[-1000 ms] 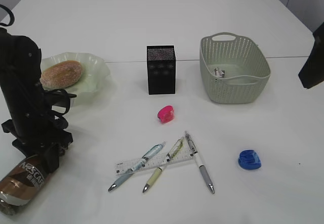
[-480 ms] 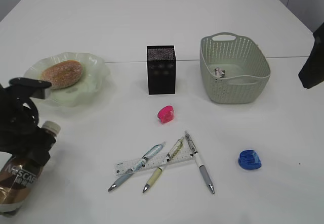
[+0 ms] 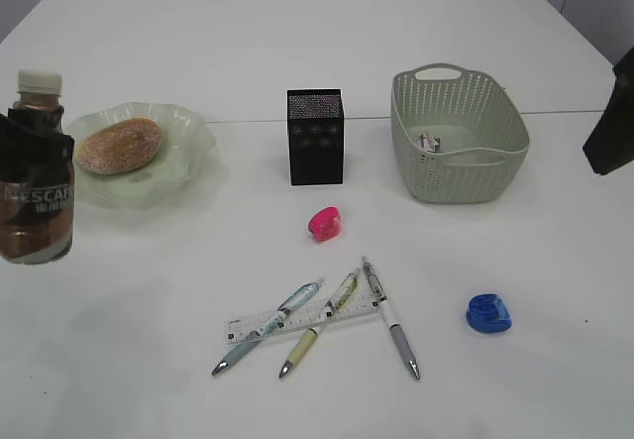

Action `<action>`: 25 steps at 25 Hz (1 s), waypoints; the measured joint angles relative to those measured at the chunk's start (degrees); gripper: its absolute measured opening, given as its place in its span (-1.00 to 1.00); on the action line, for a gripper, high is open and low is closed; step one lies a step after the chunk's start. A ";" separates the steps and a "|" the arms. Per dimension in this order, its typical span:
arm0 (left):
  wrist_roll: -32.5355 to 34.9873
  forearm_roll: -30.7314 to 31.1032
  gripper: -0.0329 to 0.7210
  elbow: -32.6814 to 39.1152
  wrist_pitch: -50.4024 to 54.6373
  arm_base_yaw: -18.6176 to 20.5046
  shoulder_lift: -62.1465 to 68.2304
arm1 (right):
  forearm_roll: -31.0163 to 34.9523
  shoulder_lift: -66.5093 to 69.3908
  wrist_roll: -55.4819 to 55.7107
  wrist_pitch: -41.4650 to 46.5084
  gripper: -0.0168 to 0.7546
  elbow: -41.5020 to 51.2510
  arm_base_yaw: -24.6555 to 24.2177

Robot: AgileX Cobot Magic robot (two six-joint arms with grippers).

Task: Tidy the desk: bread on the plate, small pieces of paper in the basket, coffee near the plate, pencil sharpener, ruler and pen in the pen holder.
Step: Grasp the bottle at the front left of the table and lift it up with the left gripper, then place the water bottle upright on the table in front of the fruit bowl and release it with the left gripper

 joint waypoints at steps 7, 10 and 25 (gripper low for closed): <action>-2.24 -3.88 -0.23 9.72 -31.43 0.54 0.00 | 0.13 -0.64 -0.17 0.00 0.36 0.00 0.00; -5.54 -4.65 -0.23 12.81 -39.39 0.54 1.43 | -0.23 -1.83 -0.28 0.00 0.36 0.00 0.00; -15.56 -0.51 -0.23 14.08 -64.79 0.54 22.97 | -1.86 -4.15 -0.28 0.13 0.36 0.00 0.00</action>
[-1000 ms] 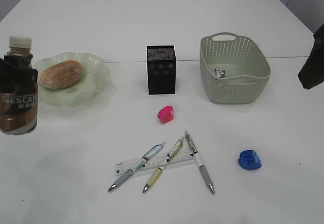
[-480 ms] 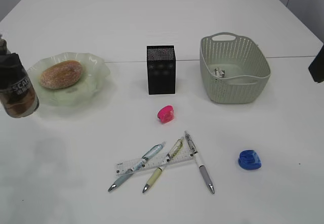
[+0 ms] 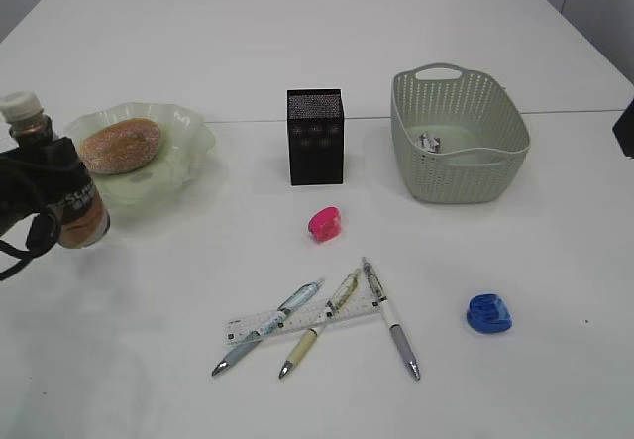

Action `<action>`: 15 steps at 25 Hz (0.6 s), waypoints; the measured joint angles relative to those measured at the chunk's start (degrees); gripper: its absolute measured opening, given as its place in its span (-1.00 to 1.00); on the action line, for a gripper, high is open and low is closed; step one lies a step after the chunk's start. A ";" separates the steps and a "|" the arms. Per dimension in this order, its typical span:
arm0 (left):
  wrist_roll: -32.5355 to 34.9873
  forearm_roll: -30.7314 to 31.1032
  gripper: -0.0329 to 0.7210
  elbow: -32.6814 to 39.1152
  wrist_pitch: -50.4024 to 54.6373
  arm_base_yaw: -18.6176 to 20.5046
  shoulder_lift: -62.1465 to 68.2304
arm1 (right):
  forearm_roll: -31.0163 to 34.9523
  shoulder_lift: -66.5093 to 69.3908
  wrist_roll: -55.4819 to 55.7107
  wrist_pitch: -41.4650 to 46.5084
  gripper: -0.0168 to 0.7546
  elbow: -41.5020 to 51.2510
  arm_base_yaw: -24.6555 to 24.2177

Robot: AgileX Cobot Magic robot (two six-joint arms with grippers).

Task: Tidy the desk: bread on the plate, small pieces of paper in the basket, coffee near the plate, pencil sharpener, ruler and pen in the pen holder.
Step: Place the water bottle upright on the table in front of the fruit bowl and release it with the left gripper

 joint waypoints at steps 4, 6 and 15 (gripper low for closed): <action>-0.54 2.32 -0.23 0.00 -1.55 0.00 3.19 | -0.21 0.00 0.00 0.00 0.36 0.00 0.00; -0.54 3.45 -0.23 0.00 -1.84 0.00 4.08 | -0.21 0.00 -0.04 0.00 0.36 0.00 0.00; -0.57 4.73 -0.23 -2.33 -3.89 0.00 6.75 | -0.31 0.00 -0.17 0.04 0.36 0.00 0.00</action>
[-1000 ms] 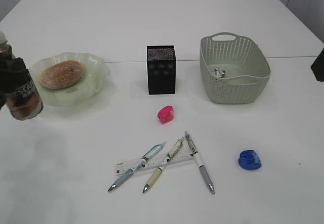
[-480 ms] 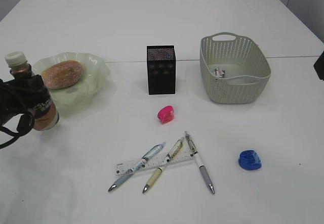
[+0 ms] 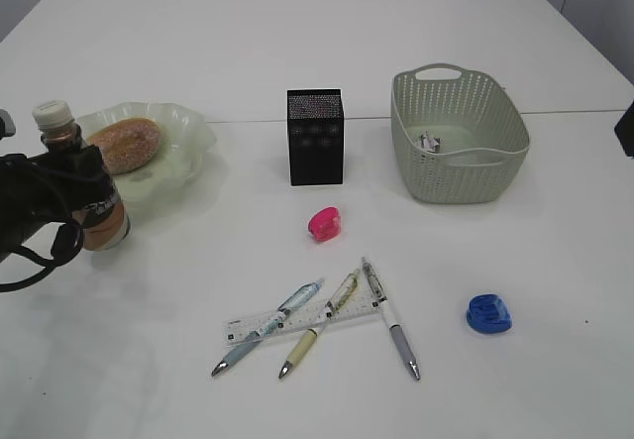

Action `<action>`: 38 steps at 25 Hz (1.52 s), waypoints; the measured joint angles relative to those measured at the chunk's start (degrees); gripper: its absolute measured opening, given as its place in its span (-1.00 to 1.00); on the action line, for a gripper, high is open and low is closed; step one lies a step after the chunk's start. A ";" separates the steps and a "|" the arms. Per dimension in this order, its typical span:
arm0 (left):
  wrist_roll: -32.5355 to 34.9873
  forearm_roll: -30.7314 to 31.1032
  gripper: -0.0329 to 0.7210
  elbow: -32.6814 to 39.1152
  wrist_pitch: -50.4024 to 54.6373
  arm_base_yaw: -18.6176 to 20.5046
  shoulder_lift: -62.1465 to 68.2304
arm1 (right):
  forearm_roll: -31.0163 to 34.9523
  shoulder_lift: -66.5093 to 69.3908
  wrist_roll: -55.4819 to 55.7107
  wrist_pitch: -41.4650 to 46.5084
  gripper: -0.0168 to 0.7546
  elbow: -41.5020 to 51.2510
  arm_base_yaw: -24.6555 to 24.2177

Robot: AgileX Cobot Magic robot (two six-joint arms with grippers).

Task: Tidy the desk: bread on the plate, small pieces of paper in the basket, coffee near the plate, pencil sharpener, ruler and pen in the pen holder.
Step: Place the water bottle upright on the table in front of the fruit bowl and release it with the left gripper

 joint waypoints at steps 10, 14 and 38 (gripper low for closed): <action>2.22 0.86 -0.23 -0.13 3.12 0.00 0.00 | 0.00 0.00 -0.09 0.00 0.36 0.00 0.00; 2.44 2.14 -0.23 -0.13 6.00 0.00 0.00 | 0.00 0.00 -0.09 0.00 0.36 0.00 0.00; 3.25 2.97 -0.05 -0.36 6.89 0.00 0.00 | -0.10 0.00 -0.26 0.00 0.36 0.00 0.00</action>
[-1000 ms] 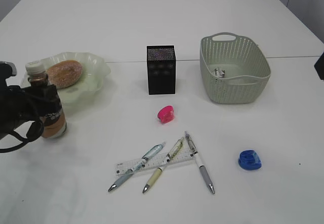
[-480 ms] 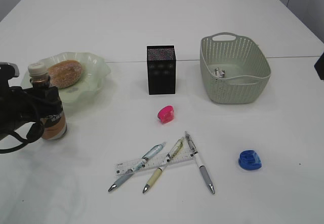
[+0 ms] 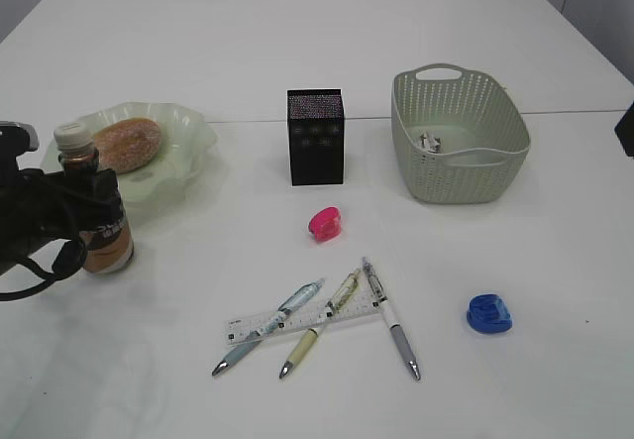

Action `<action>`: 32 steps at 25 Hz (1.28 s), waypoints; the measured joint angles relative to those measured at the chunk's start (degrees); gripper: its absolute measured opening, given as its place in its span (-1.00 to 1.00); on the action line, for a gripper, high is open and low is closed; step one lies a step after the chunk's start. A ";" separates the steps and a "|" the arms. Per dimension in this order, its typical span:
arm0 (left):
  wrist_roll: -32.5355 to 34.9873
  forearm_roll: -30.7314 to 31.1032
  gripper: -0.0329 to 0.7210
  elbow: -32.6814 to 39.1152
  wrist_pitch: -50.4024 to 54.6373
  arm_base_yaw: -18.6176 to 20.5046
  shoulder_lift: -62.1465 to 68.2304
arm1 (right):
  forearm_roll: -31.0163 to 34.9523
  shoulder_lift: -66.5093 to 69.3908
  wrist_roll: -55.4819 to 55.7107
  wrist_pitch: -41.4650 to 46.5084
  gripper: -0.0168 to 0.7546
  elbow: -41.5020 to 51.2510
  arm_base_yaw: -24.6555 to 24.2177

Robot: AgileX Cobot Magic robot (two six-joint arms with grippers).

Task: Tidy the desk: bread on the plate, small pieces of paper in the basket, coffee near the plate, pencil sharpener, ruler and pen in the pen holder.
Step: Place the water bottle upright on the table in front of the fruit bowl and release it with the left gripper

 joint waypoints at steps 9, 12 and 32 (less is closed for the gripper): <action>0.03 0.71 0.05 2.44 -7.12 0.00 0.00 | 0.00 0.00 0.00 0.00 0.36 0.00 0.00; 0.03 1.65 0.06 2.82 -7.10 0.00 0.00 | 0.00 0.00 0.00 0.09 0.36 0.00 0.00; 0.49 3.81 0.25 2.82 -7.25 0.00 0.00 | 1.18 0.00 0.00 0.09 0.36 0.00 0.00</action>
